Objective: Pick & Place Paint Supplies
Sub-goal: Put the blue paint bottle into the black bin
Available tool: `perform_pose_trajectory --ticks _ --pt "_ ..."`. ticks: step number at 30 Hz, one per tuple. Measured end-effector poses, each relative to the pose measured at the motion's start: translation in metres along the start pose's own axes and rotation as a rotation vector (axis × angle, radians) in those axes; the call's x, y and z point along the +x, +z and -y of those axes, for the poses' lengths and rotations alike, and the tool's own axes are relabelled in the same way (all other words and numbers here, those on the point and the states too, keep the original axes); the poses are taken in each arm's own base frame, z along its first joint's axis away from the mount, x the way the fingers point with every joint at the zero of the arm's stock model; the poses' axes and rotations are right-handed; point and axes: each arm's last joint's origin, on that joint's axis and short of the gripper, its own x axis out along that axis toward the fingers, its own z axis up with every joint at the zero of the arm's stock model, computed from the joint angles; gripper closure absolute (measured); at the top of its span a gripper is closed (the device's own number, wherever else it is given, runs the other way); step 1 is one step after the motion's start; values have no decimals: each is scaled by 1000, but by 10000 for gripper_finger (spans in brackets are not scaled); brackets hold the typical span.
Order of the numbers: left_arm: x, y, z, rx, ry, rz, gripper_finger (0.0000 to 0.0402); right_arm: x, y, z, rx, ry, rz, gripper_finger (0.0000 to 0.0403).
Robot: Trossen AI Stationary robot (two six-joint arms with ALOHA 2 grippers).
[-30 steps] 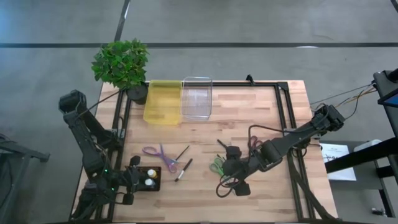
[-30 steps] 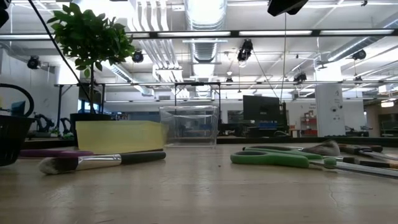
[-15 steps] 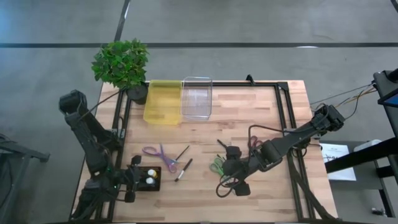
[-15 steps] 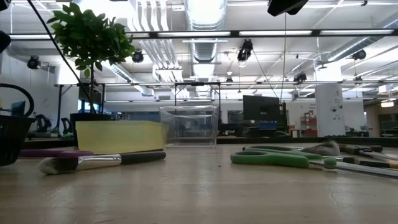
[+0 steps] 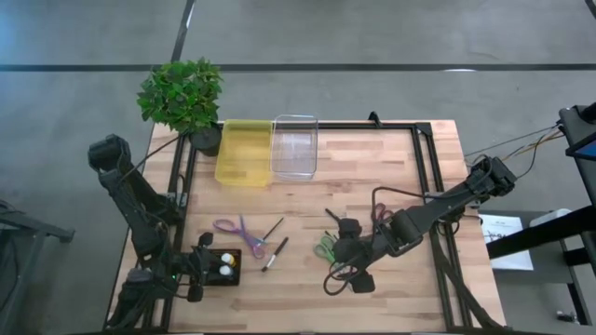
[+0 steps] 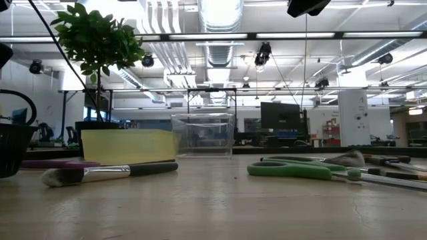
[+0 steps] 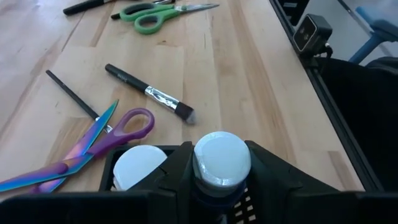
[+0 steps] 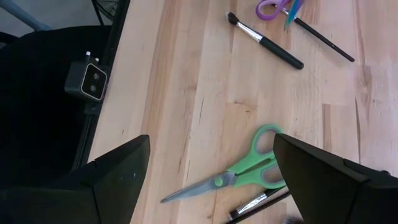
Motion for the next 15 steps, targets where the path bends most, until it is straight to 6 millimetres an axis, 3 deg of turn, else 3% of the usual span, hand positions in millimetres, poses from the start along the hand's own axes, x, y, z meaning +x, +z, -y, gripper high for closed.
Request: perform_pose_trajectory --ticks 8,15 --pt "0 -1 0 13 -18 -21 234 0 0 0 -3 0 -1 62" --pt "0 -1 1 56 -25 -29 255 0 0 0 -4 1 -1 62"
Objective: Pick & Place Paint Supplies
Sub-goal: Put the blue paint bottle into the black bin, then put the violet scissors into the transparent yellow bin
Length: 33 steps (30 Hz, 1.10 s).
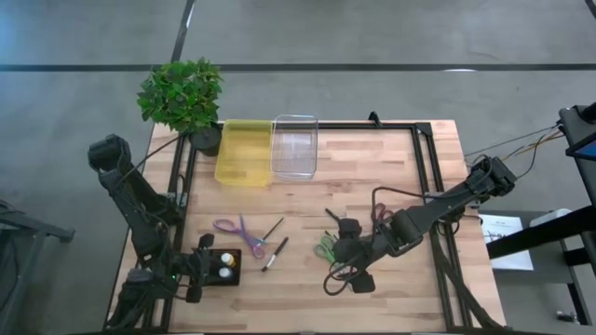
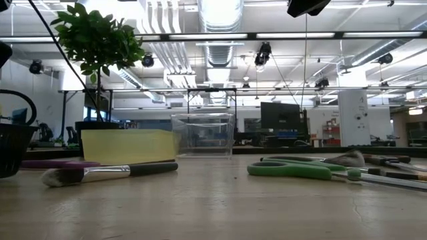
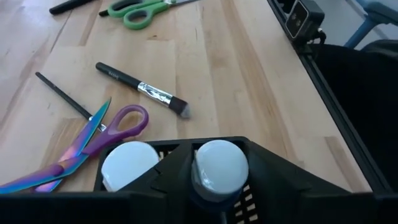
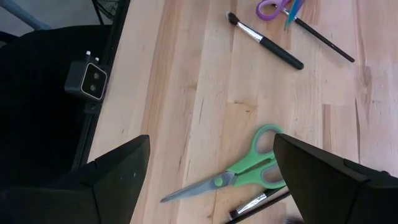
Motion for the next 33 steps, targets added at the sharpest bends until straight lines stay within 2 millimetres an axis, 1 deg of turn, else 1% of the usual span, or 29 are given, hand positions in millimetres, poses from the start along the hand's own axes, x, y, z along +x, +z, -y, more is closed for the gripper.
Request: perform_pose_trajectory --ticks 3,6,13,19,22,27,33 --pt "0 1 1 30 -5 3 262 0 0 0 0 0 0 62" --pt "-1 3 2 49 -10 7 261 0 0 0 -4 0 0 62" --pt "-6 19 10 120 3 67 231 0 1 0 -14 2 6 62" --pt "-6 17 7 121 26 39 222 0 1 0 -14 3 7 62" --pt "-6 18 7 134 46 64 222 0 1 0 -15 3 7 62" --pt "-7 22 6 203 130 148 222 0 1 0 -18 3 8 62" --pt "-11 32 3 266 319 312 222 0 1 0 -25 -4 11 62"
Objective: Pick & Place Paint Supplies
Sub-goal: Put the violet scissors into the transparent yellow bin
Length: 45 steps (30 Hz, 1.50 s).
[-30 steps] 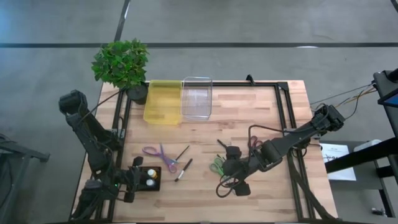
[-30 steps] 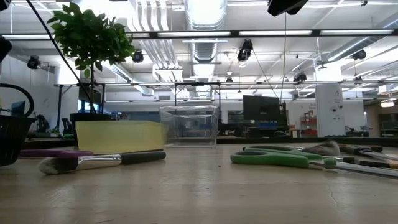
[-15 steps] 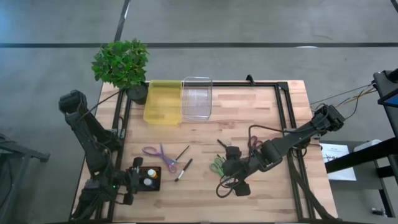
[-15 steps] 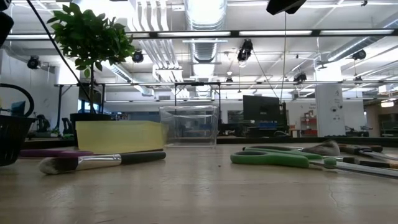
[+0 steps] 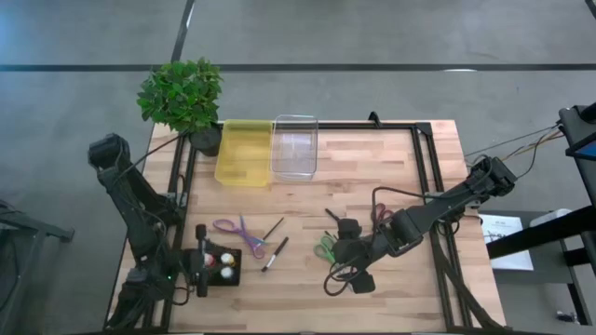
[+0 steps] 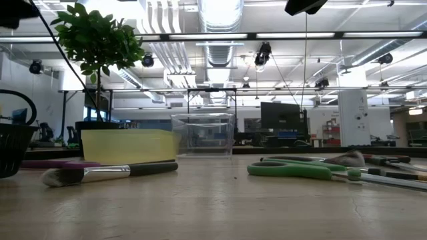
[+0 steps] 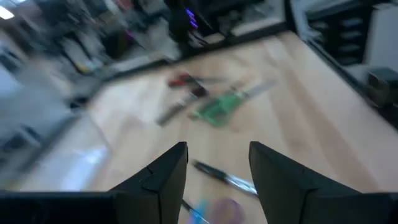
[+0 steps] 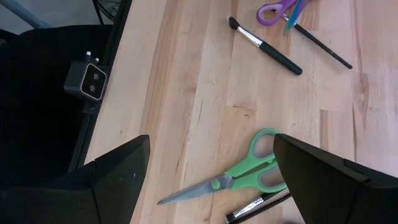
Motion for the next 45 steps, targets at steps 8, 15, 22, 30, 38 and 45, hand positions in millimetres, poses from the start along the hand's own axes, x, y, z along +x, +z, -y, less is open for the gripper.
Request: perform_pose_trajectory --ticks 8,15,22,30,38,45 --pt "32 22 -40 -40 105 -28 222 0 0 1 -26 -39 11 62" --pt "80 24 -100 -151 -116 -175 222 0 0 1 -35 -45 13 62" --pt "102 17 -125 -129 -263 -397 222 3 -4 3 -51 -51 -7 62" --pt "131 31 -110 -66 -340 -679 222 2 -5 2 -56 -47 -9 62" --pt "163 15 -83 50 -419 -962 222 0 -8 -7 -72 -28 -9 62" --pt "169 12 -66 58 -437 -967 222 -4 -8 -8 -73 -23 -1 62"
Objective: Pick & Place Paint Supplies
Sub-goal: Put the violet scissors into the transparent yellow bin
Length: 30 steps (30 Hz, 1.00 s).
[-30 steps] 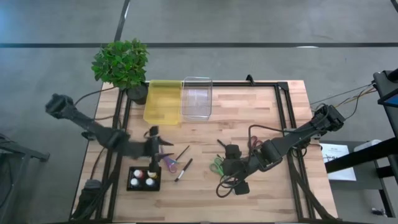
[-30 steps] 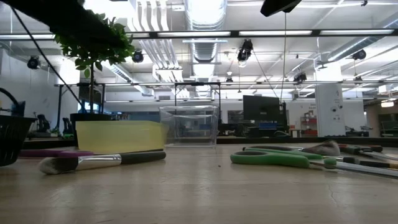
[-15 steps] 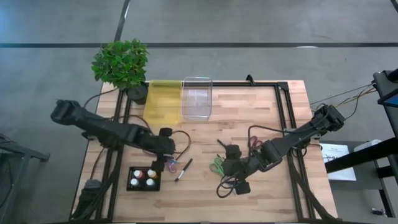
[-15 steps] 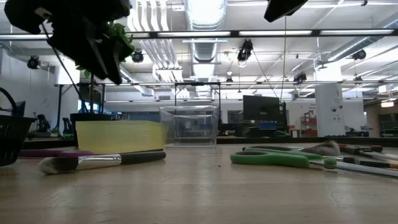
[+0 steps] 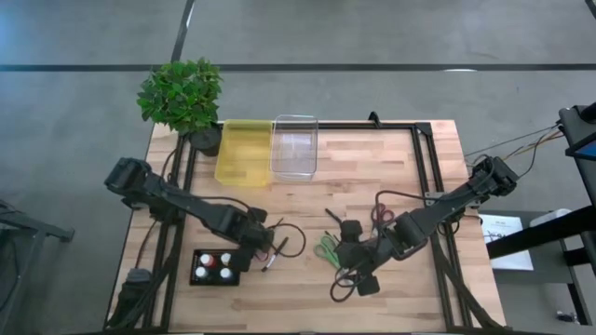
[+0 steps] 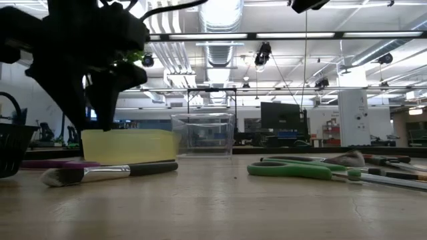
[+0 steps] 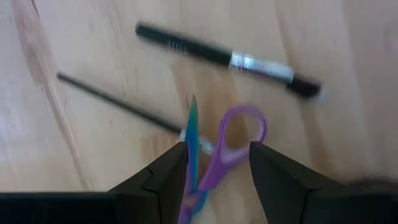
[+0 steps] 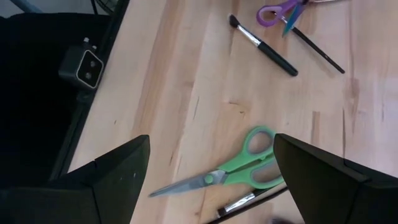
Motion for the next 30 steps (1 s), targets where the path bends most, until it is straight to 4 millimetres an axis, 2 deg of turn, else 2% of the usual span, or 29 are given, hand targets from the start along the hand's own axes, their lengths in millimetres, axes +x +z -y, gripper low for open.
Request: perform_pose_trajectory --ticks 5,19,30 --pt "6 0 0 -27 18 44 223 0 0 0 -2 1 1 62" --pt "28 -19 -1 -60 34 48 223 -1 -1 -3 -6 6 2 62" --pt "34 -22 -1 -83 32 72 223 -1 -1 -3 -6 6 2 62"
